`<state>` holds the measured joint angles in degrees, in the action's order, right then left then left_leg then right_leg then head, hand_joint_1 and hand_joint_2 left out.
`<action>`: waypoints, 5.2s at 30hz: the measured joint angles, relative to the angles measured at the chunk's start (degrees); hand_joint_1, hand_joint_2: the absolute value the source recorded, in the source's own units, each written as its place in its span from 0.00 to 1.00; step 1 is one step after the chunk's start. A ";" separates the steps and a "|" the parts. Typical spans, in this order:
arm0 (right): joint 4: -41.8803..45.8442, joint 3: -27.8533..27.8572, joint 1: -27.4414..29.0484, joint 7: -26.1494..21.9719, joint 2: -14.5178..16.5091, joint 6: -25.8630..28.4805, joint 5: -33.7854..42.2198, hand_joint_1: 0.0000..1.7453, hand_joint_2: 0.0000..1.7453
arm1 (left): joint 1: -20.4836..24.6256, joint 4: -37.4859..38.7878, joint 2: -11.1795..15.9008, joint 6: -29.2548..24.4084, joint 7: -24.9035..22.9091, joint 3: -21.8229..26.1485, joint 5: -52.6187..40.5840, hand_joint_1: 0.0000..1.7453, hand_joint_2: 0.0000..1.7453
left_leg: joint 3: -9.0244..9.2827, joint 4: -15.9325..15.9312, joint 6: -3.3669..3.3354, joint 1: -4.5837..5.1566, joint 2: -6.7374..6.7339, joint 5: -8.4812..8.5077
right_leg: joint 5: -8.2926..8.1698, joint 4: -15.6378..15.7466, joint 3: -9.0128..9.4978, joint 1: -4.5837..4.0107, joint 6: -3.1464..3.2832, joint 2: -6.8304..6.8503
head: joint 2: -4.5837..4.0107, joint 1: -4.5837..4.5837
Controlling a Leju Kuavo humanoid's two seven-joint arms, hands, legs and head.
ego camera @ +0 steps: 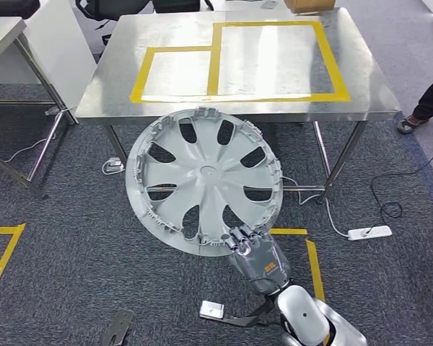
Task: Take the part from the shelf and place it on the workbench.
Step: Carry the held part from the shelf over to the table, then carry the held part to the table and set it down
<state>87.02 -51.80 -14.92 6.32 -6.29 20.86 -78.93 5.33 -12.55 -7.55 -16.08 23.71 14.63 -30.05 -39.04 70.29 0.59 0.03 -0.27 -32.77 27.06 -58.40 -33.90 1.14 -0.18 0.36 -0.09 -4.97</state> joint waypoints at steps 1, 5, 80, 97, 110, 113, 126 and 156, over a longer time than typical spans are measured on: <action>-0.01 0.00 0.02 0.01 0.00 -0.01 0.00 1.00 1.00 | -0.05 0.00 0.01 0.01 0.00 0.01 -0.04 0.00 1.00 | -1.41 3.08 0.26 -0.29 0.00 -0.99 | 0.00 0.00 0.00 0.01 0.00 -0.11 | 0.00 0.01; -0.01 0.00 0.07 -0.05 0.00 -0.03 0.05 1.00 1.00 | -0.08 0.00 0.03 0.01 0.00 0.02 -0.14 0.00 1.00 | 1.55 -3.66 0.72 -1.02 0.15 4.31 | 0.06 -0.02 0.16 0.34 -0.28 -0.83 | 0.00 0.02; -0.08 0.13 -0.07 -0.02 -0.05 0.15 -1.08 1.00 1.00 | 0.23 -0.04 0.08 2.06 0.61 0.38 -1.06 0.00 1.00 | 7.86 -14.14 -1.97 -1.23 0.27 6.51 | 0.67 -6.57 -4.95 1.00 -4.82 -0.54 | -0.02 0.73; -0.15 0.51 -0.11 0.08 -0.02 0.28 -1.17 1.00 1.00 | 0.50 -0.06 0.20 1.46 0.13 1.07 -1.36 0.00 1.00 | 2.03 -6.92 -4.07 1.06 0.34 5.70 | 0.73 -1.73 -0.70 -1.55 0.45 -1.37 | -0.02 0.69; -0.20 0.78 -0.13 0.01 -0.05 0.27 -1.38 1.00 1.00 | 0.51 -0.09 -0.32 1.52 0.11 1.24 -1.51 0.00 1.00 | 5.59 -13.78 -3.60 0.48 0.09 7.87 | 3.63 -10.61 -5.71 0.13 -3.22 -0.54 | -0.02 1.19; -0.18 0.79 -0.25 -0.01 -0.02 0.27 -1.40 1.00 1.00 | 0.56 -0.09 -0.24 1.53 0.11 1.27 -1.51 0.00 1.00 | 4.99 -11.56 -2.10 0.25 0.16 6.54 | 0.90 -2.17 -1.04 0.42 -3.26 -0.49 | -0.02 1.24; -0.16 0.83 -0.06 0.07 0.00 0.27 -1.37 1.00 1.00 | 0.28 -0.09 -0.14 1.57 0.02 1.35 -1.54 0.00 1.00 | 0.21 -1.82 -0.81 -0.33 0.24 4.07 | 1.37 -1.79 -0.20 0.45 -0.54 -1.11 | -0.02 0.66; -0.27 0.85 -0.60 0.07 0.00 0.27 -1.38 1.00 1.00 | 0.24 -0.16 -0.19 1.48 -0.09 1.49 -1.90 0.00 1.00 | -1.55 -0.39 0.51 -0.81 0.40 4.68 | 1.88 -0.05 2.04 0.35 -0.25 -0.59 | -0.02 0.13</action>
<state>86.76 -50.95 -15.52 6.39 -6.29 21.14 -80.30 5.58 -12.70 -7.74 -14.60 23.63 16.12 -31.94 -40.59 69.90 1.10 -0.78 0.14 -28.09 28.94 -58.45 -31.86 1.49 -0.43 -0.24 -0.11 -4.84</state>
